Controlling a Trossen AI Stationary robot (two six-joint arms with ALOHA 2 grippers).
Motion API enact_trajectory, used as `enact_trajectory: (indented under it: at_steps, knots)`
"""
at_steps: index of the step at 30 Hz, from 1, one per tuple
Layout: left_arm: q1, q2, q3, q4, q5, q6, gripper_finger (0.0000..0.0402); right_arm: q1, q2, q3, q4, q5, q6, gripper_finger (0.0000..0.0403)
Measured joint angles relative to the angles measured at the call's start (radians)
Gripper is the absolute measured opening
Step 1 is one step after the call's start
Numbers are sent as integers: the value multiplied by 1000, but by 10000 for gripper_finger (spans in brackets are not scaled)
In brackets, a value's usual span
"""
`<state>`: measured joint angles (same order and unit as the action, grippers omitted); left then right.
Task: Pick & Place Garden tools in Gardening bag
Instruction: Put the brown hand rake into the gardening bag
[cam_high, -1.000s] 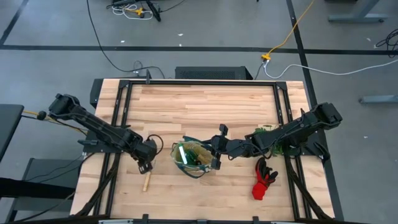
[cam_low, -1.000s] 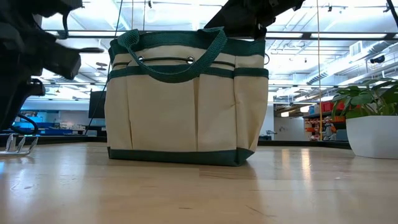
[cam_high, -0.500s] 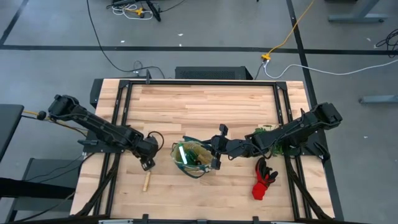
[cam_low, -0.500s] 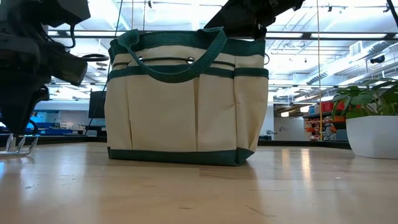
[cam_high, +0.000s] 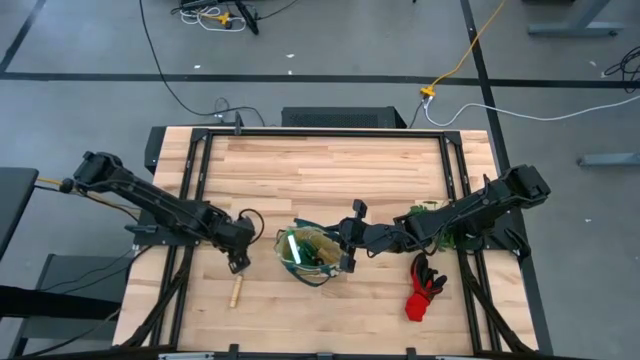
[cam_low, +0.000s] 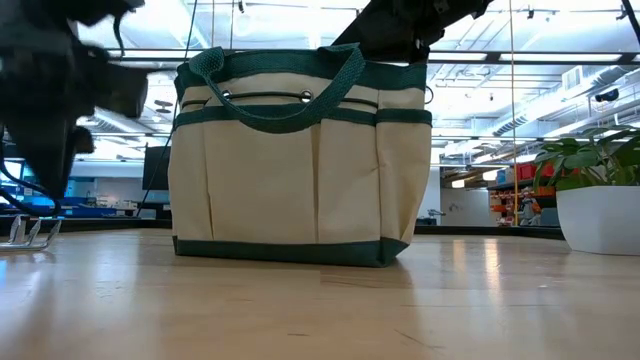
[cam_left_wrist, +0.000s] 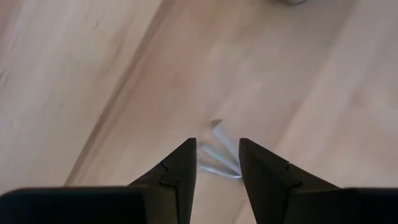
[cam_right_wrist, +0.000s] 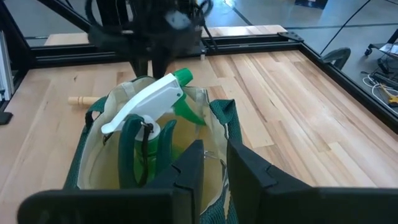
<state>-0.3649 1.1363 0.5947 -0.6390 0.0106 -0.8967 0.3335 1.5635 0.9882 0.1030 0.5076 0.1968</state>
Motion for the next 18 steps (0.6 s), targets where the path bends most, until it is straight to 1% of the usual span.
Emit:
enact_trajectory:
  at_steps: [3,6,9,12,16,18]
  knots:
    - [-26,-80,0,18,-31,0,126,0,0,0,-2,0,0,71]
    - [-68,-166,0,40,-87,-8,126,0,0,0,-3,0,0,71]
    - [-115,-220,1,50,-148,-24,126,0,0,0,-7,0,0,71]
    - [-147,-236,1,78,-182,-32,126,0,0,0,-8,0,0,71]
    - [-193,-233,1,85,-223,-3,126,0,0,0,-8,0,1,71]
    - [-222,-233,1,104,-268,49,126,0,0,0,-8,0,1,71]
